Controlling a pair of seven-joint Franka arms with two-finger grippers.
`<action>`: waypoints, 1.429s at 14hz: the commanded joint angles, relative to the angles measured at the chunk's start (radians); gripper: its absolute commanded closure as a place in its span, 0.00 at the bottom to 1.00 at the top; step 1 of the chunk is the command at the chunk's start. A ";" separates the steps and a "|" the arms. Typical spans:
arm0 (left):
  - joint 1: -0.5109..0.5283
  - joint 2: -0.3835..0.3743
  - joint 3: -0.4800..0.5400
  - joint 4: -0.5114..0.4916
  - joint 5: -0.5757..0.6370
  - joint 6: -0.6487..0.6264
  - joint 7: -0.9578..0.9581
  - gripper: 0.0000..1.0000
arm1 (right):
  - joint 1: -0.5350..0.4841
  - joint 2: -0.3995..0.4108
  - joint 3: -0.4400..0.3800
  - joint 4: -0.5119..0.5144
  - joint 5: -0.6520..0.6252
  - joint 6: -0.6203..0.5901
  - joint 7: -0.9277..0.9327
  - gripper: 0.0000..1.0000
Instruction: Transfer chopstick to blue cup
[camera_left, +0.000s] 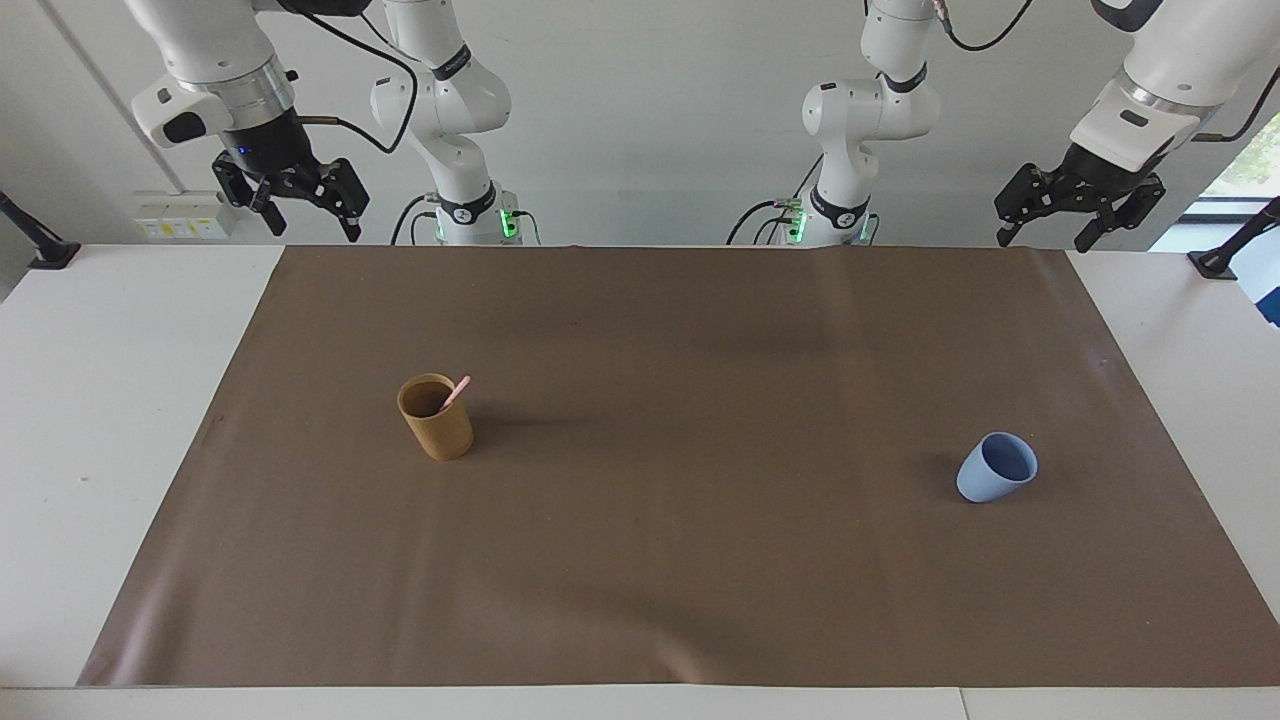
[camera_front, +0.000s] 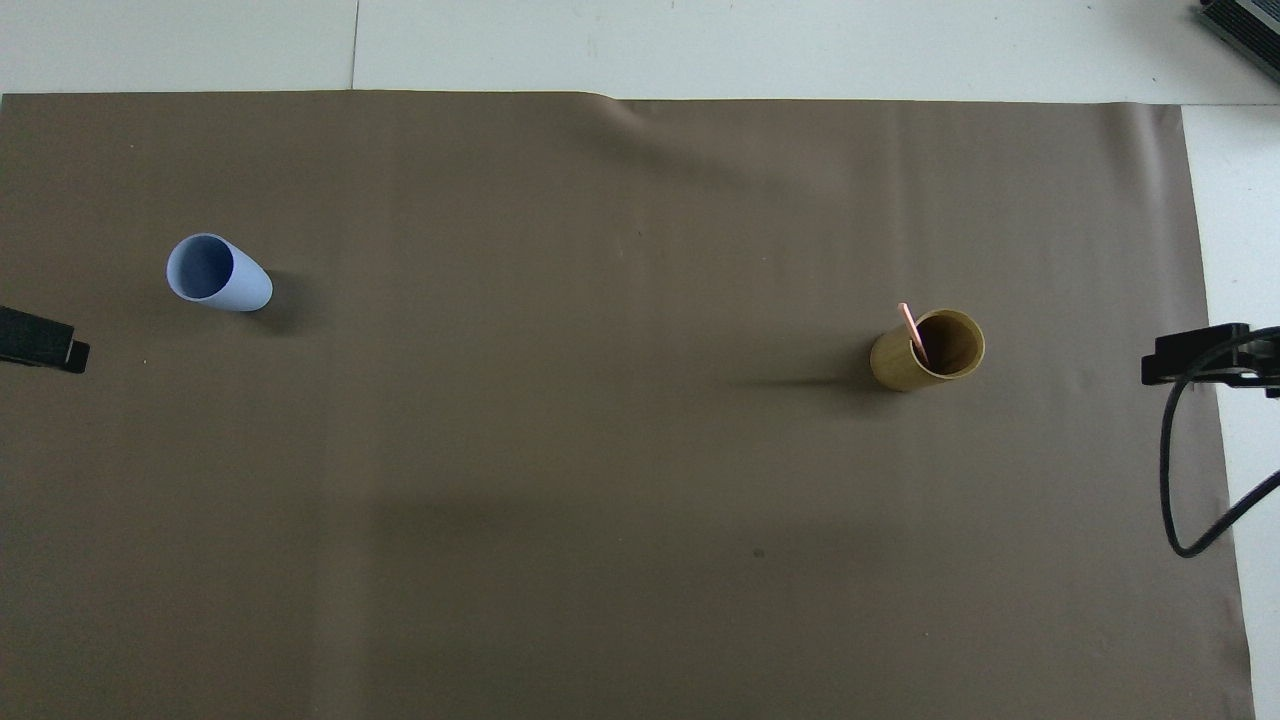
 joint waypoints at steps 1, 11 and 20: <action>0.011 -0.019 -0.005 -0.034 -0.019 0.065 0.010 0.00 | -0.012 -0.023 0.003 -0.027 0.013 0.016 -0.019 0.00; 0.045 0.093 -0.002 -0.028 -0.019 0.200 0.087 0.00 | -0.014 -0.025 0.003 -0.030 0.014 0.013 -0.019 0.00; 0.077 0.217 -0.002 -0.029 -0.019 0.351 0.114 0.00 | -0.014 -0.028 0.001 -0.040 0.016 0.026 -0.017 0.00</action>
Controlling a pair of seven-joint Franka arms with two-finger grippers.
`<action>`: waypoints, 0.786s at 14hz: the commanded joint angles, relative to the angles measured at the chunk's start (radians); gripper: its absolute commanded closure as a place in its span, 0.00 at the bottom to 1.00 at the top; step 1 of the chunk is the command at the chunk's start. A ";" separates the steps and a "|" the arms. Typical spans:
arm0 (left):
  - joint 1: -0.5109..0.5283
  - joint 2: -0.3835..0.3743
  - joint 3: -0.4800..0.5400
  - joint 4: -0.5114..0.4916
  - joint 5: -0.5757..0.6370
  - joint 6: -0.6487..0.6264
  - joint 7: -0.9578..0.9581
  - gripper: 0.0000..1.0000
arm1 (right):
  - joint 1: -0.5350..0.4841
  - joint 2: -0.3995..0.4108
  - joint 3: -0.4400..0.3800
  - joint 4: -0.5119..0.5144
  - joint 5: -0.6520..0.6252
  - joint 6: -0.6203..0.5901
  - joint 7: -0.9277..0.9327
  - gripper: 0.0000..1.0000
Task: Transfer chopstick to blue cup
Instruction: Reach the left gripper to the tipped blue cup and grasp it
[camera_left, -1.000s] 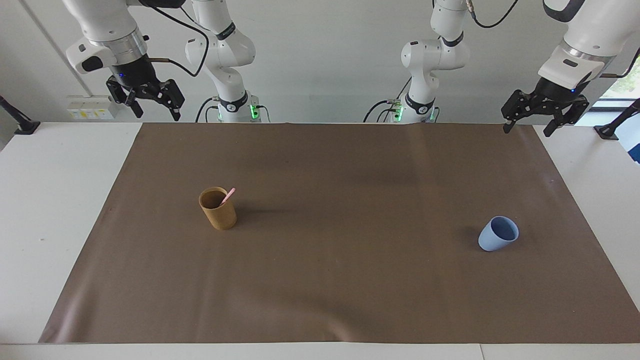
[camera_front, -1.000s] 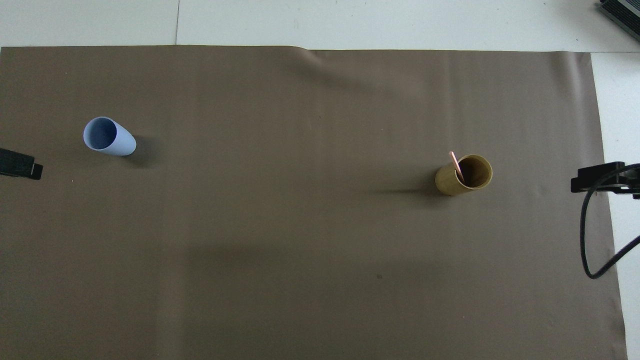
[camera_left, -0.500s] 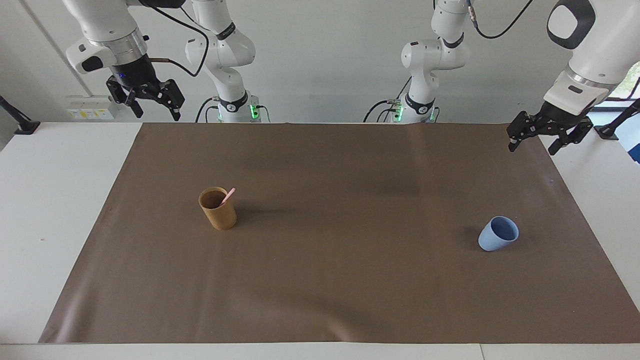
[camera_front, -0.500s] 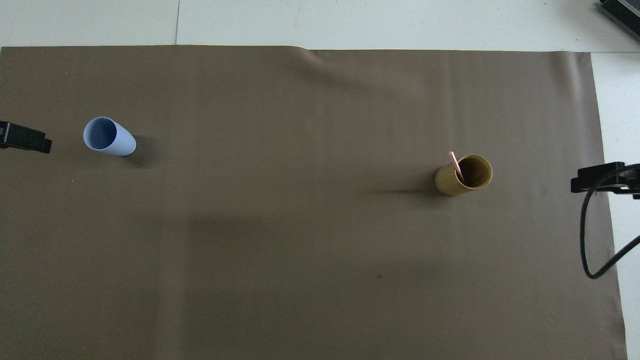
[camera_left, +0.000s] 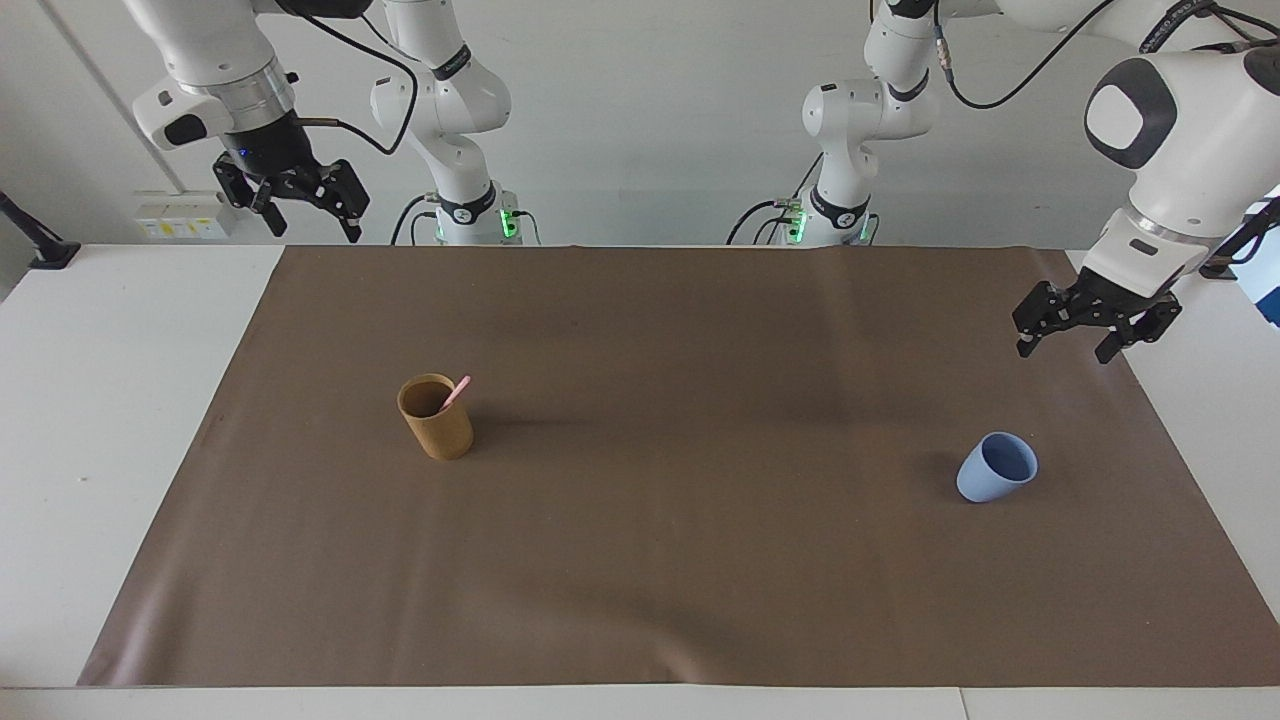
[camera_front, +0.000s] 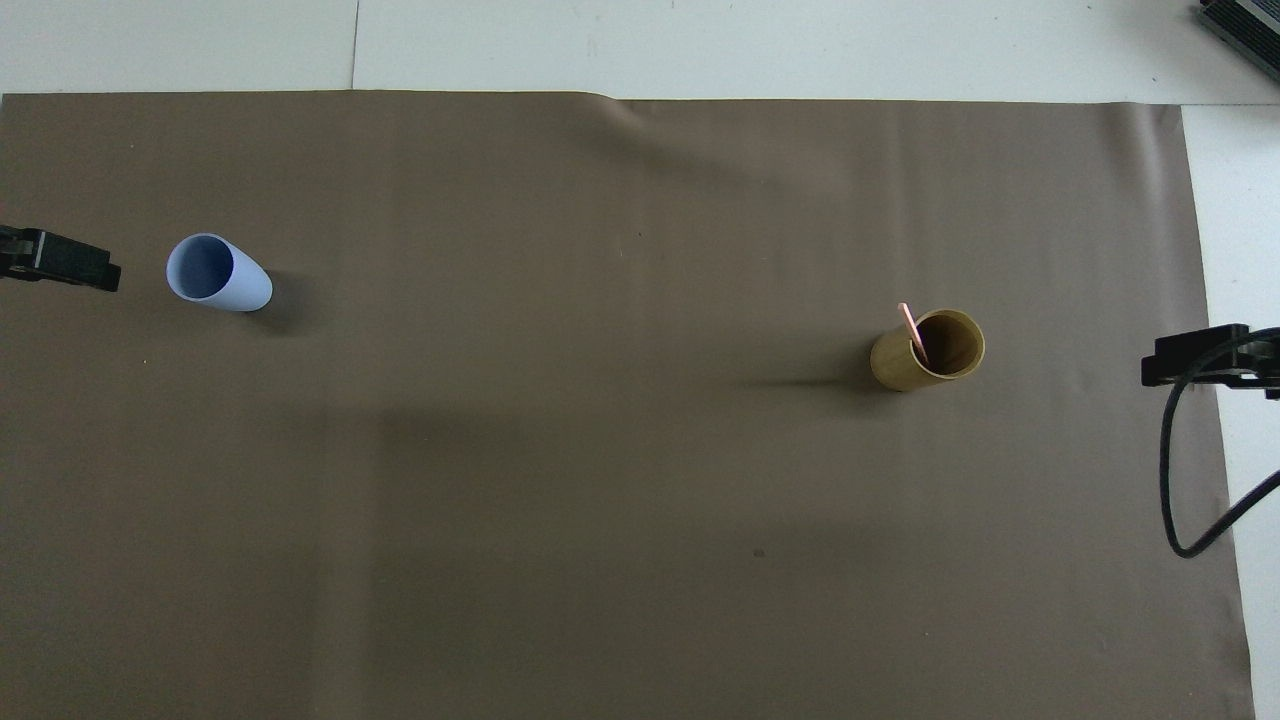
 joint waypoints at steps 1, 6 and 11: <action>0.032 0.032 -0.008 -0.013 -0.020 0.060 0.038 0.00 | -0.013 -0.026 0.004 -0.034 0.016 0.029 -0.017 0.00; 0.042 0.106 -0.008 -0.022 -0.023 0.129 0.059 0.00 | -0.012 -0.031 0.004 -0.042 0.017 0.014 -0.017 0.00; 0.054 0.158 -0.008 -0.079 -0.023 0.247 0.076 0.00 | -0.010 -0.031 0.002 -0.042 0.025 0.023 -0.017 0.00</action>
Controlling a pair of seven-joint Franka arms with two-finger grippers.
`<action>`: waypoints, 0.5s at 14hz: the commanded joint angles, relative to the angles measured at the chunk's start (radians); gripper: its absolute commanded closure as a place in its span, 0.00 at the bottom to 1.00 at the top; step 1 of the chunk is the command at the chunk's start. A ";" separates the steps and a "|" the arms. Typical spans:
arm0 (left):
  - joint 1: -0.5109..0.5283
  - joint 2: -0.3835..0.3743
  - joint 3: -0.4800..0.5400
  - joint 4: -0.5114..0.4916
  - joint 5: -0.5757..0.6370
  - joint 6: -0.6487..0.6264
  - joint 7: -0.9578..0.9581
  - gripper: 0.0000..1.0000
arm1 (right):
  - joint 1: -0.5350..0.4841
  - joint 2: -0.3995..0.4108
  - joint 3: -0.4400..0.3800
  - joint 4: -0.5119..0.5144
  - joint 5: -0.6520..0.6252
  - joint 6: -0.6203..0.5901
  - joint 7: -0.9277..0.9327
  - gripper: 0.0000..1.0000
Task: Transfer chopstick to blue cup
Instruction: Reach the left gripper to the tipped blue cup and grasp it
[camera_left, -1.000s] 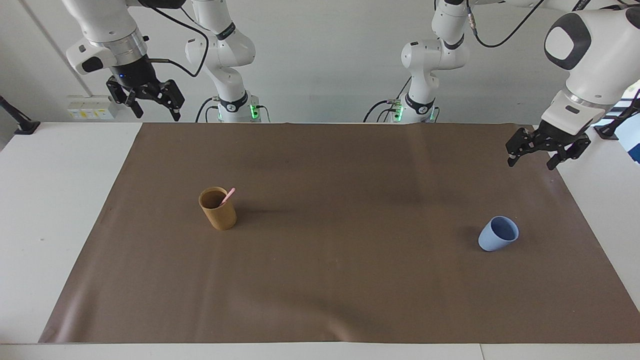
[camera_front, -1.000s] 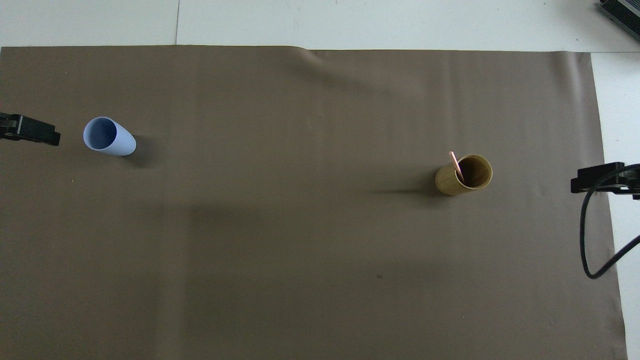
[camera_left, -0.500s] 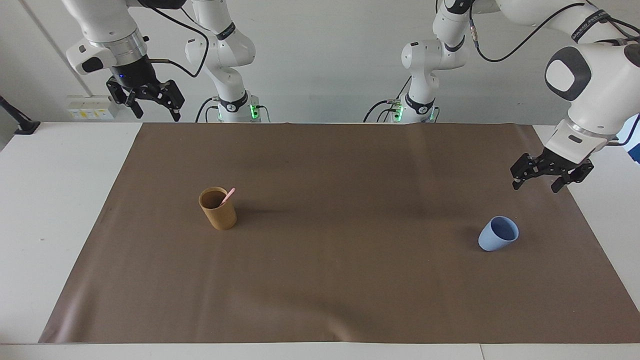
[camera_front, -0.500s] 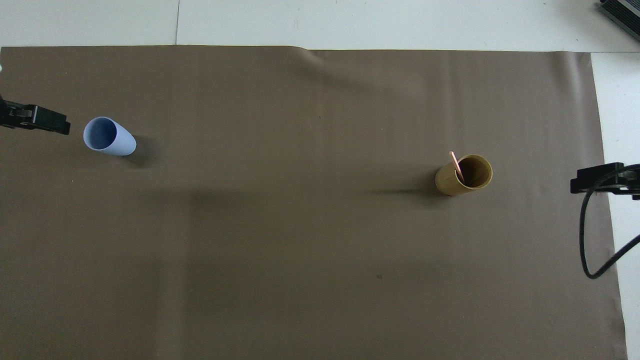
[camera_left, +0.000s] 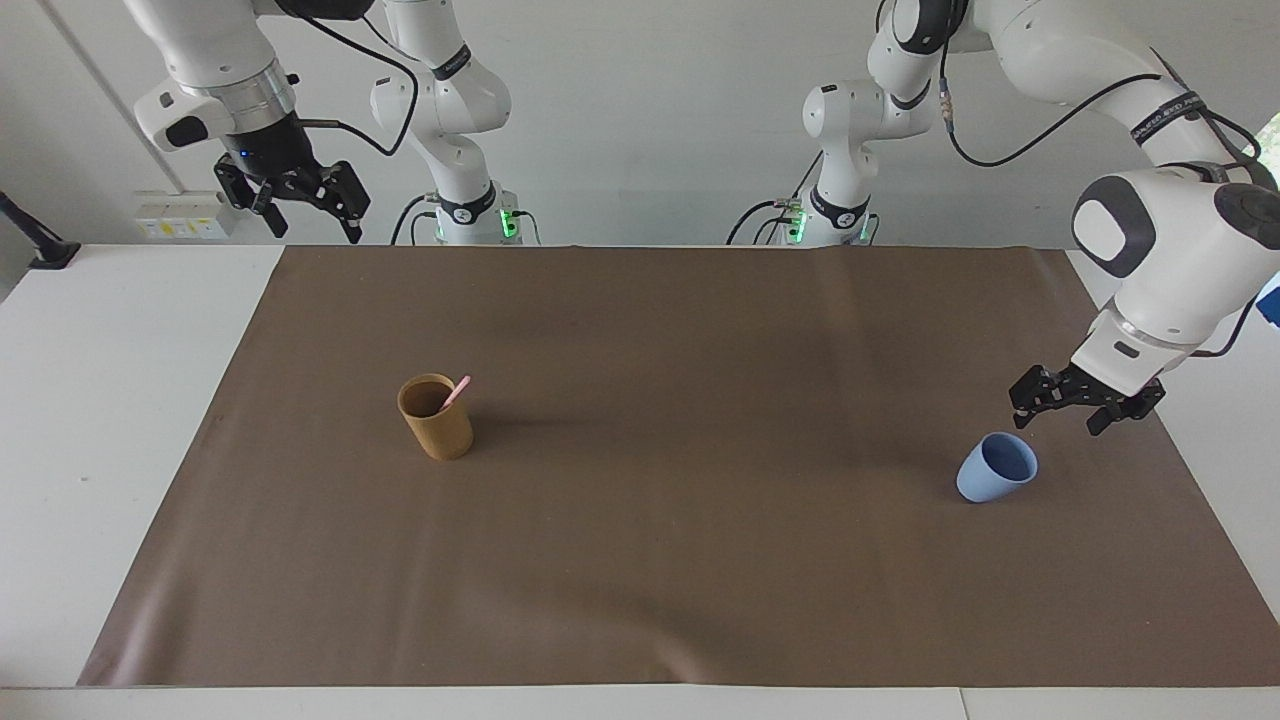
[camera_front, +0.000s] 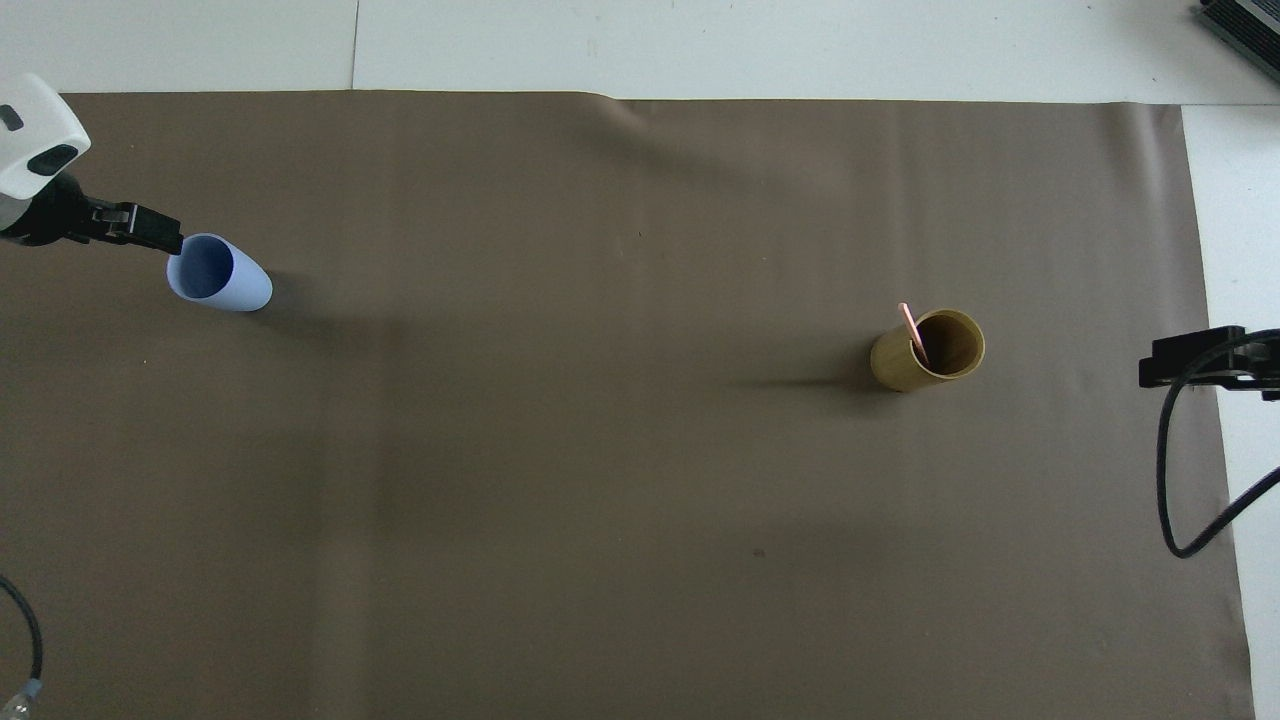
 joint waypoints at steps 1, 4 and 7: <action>0.023 -0.005 -0.008 -0.082 -0.020 0.089 0.033 0.00 | -0.010 -0.029 0.002 -0.035 0.024 0.011 -0.019 0.00; 0.049 -0.001 -0.008 -0.137 -0.072 0.172 0.050 0.00 | -0.012 -0.029 0.002 -0.035 0.024 0.011 -0.020 0.00; 0.058 0.033 -0.008 -0.143 -0.081 0.226 0.057 0.02 | -0.012 -0.030 0.002 -0.035 0.025 0.014 -0.020 0.00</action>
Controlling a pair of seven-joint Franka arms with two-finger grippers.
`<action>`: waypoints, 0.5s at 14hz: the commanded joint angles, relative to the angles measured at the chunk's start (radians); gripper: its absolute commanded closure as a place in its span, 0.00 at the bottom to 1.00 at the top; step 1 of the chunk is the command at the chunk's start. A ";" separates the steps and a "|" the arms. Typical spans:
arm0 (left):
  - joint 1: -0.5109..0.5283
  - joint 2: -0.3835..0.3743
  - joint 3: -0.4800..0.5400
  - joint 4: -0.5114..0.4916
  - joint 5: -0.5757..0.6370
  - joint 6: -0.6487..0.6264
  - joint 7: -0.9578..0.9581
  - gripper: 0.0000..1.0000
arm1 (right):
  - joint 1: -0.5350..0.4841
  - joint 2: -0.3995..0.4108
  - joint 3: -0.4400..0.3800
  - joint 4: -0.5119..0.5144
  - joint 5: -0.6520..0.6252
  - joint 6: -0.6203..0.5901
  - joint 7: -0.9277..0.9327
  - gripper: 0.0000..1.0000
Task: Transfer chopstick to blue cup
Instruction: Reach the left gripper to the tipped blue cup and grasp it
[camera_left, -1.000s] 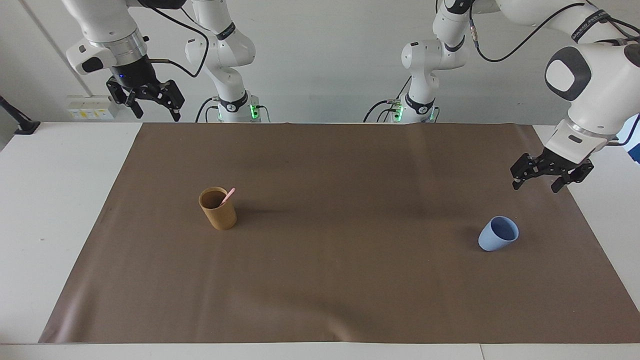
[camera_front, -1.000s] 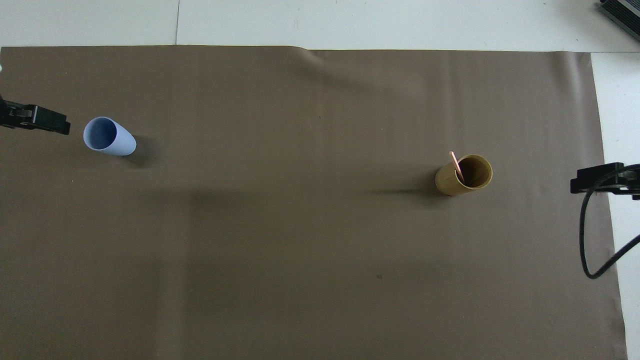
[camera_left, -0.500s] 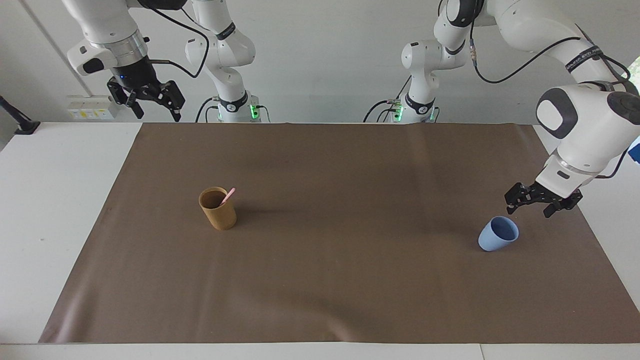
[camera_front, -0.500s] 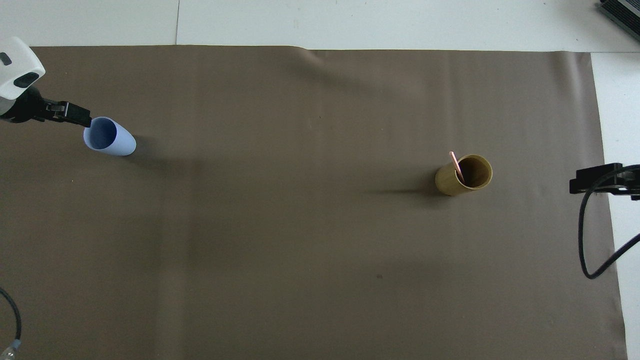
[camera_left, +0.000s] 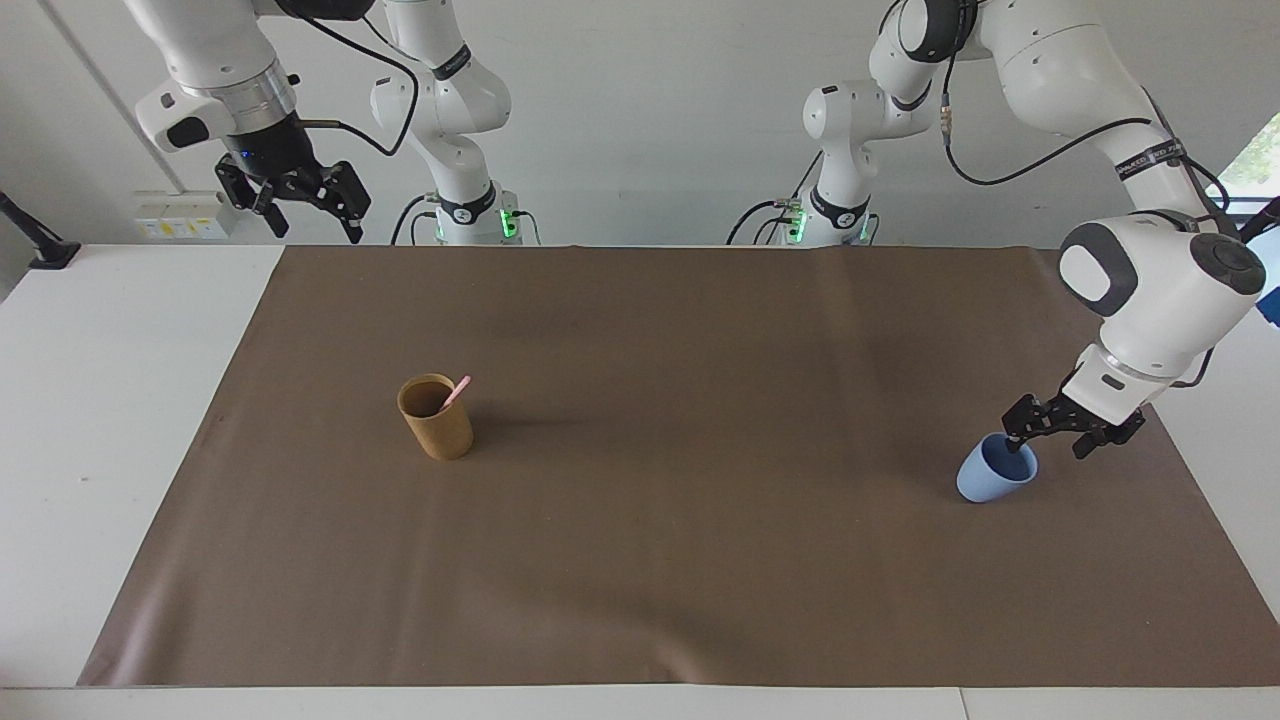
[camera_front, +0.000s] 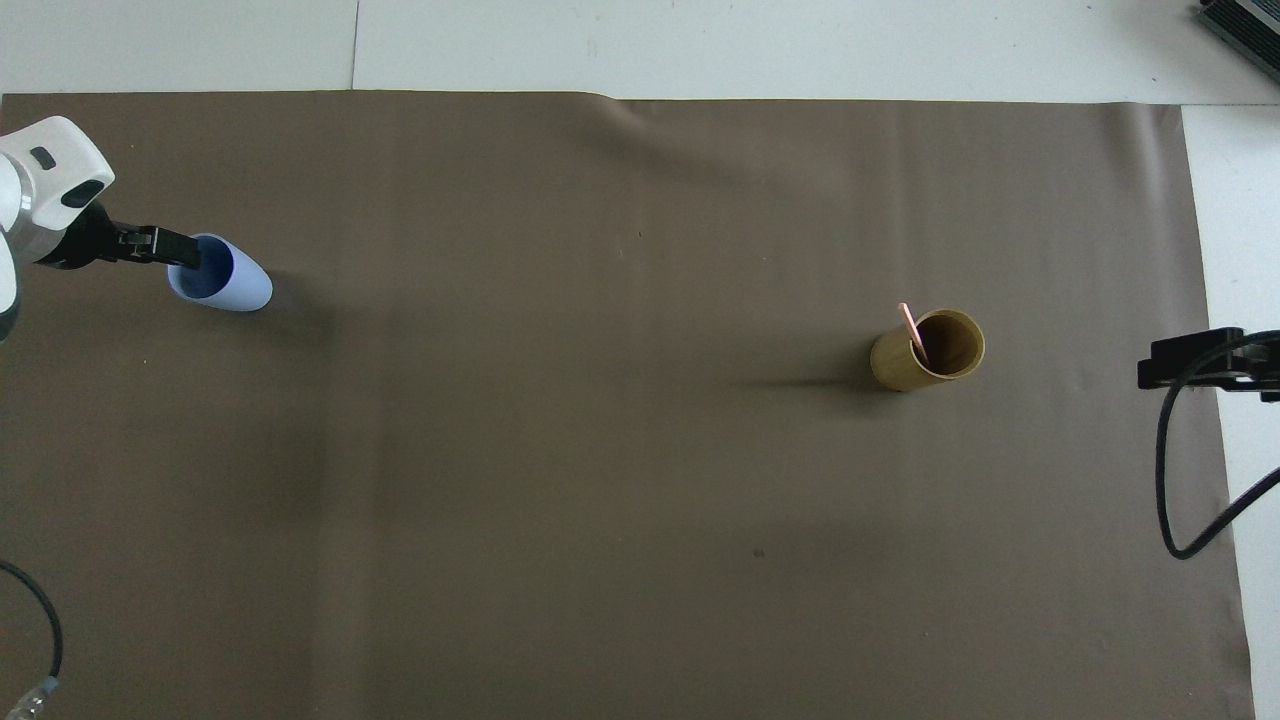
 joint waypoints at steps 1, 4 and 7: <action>0.020 0.024 -0.008 -0.015 -0.024 0.069 0.024 0.03 | -0.012 -0.029 0.004 -0.033 0.031 0.021 -0.031 0.00; 0.022 0.041 -0.008 -0.046 -0.024 0.103 0.027 0.12 | 0.003 -0.029 0.004 -0.038 0.086 0.058 -0.126 0.00; 0.020 0.041 -0.008 -0.124 -0.025 0.189 0.026 0.57 | 0.005 -0.027 0.004 -0.045 0.109 0.090 -0.308 0.00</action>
